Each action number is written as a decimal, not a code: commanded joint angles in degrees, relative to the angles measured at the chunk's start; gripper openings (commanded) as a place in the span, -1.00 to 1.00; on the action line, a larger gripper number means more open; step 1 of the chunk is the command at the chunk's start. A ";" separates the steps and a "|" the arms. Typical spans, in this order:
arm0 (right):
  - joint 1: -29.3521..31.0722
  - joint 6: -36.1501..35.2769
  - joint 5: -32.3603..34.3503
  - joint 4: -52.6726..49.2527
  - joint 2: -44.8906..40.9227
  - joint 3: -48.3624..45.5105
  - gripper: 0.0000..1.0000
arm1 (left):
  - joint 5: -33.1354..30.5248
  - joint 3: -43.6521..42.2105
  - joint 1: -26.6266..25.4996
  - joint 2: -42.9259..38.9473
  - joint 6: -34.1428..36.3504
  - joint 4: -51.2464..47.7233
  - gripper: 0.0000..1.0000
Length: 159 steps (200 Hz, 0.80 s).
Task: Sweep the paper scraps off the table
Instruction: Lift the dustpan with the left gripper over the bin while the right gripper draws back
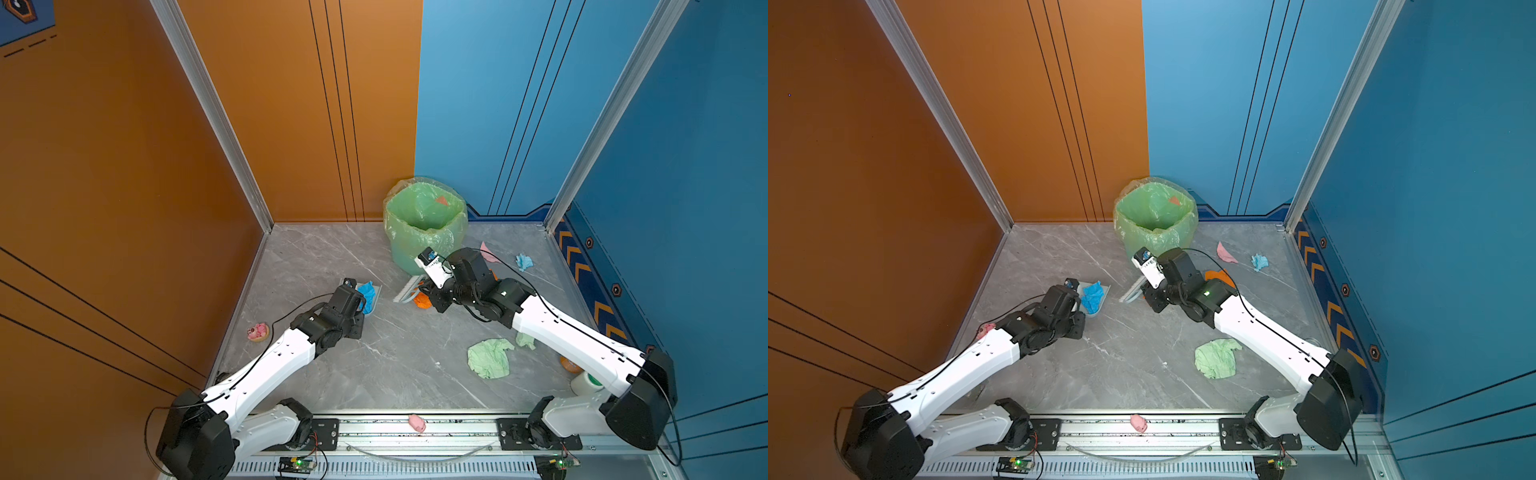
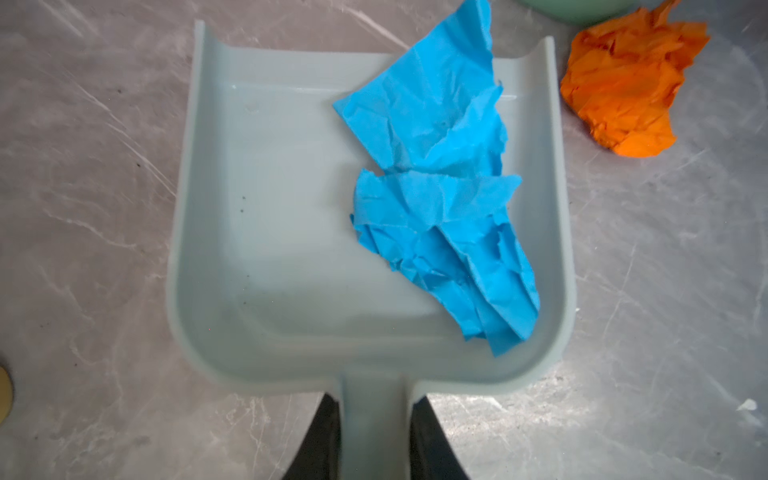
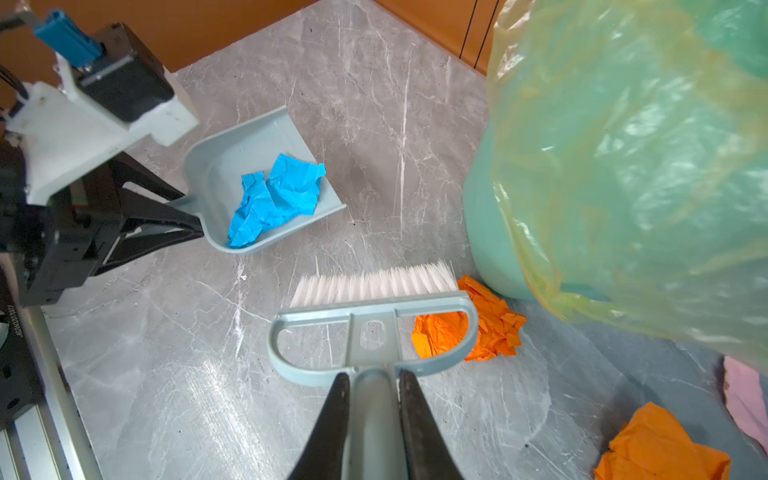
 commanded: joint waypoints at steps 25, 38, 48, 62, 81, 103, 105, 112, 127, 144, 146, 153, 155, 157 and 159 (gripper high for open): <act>-4.41 3.30 -4.78 -2.32 -5.83 -3.53 -1.00 | -1.07 9.42 2.66 2.44 3.87 -3.09 -1.00; -5.68 3.67 -5.86 -2.41 -6.98 -4.43 -1.00 | -0.78 11.81 3.16 3.51 4.83 -3.60 -1.00; -6.62 3.73 -6.75 -2.66 -7.63 -5.07 -1.00 | -0.82 14.99 3.46 4.31 5.62 -4.08 -1.00; -7.60 3.56 -7.85 -2.92 -8.74 -5.90 -1.00 | -0.80 17.92 3.87 5.40 6.67 -4.91 -1.00; -8.97 3.40 -10.06 -2.63 -10.41 -7.45 -1.00 | -1.13 22.23 4.24 7.02 8.32 -6.52 -1.00; -10.28 3.72 -11.85 -2.38 -12.47 -9.28 -1.00 | -2.21 27.16 4.93 8.95 10.23 -8.63 -1.00; -10.37 3.72 -11.95 -2.33 -12.68 -9.51 -1.00 | -2.20 27.64 5.02 9.15 10.38 -8.81 -1.00; -10.66 3.90 -12.18 -2.31 -13.31 -10.13 -1.00 | -2.26 29.01 5.30 9.80 10.82 -9.19 -1.00; -10.96 3.99 -12.27 -2.44 -14.64 -11.45 -1.00 | -1.80 32.20 5.92 11.42 11.64 -9.76 -1.00; -11.46 4.08 -12.56 -2.77 -16.04 -12.91 -1.00 | -1.28 35.96 6.12 13.49 12.38 -9.86 -1.00; -11.52 4.08 -12.59 -2.76 -16.21 -13.04 -1.00 | -1.25 36.37 6.11 13.69 12.48 -9.93 -1.00; -11.72 4.16 -12.68 -2.76 -16.74 -13.52 -1.00 | -1.12 37.99 6.23 14.63 12.78 -10.14 -1.00; -11.74 4.19 -12.75 -2.80 -16.81 -13.70 -1.00 | -1.12 38.48 6.21 14.92 12.91 -10.16 -1.00; -11.81 4.24 -12.79 -2.85 -16.95 -13.78 -1.00 | -1.12 38.98 6.26 15.26 12.98 -10.27 -1.00; -11.83 4.25 -12.71 -2.91 -17.17 -13.89 -1.00 | -1.12 39.48 6.28 15.59 13.07 -10.34 -1.00</act>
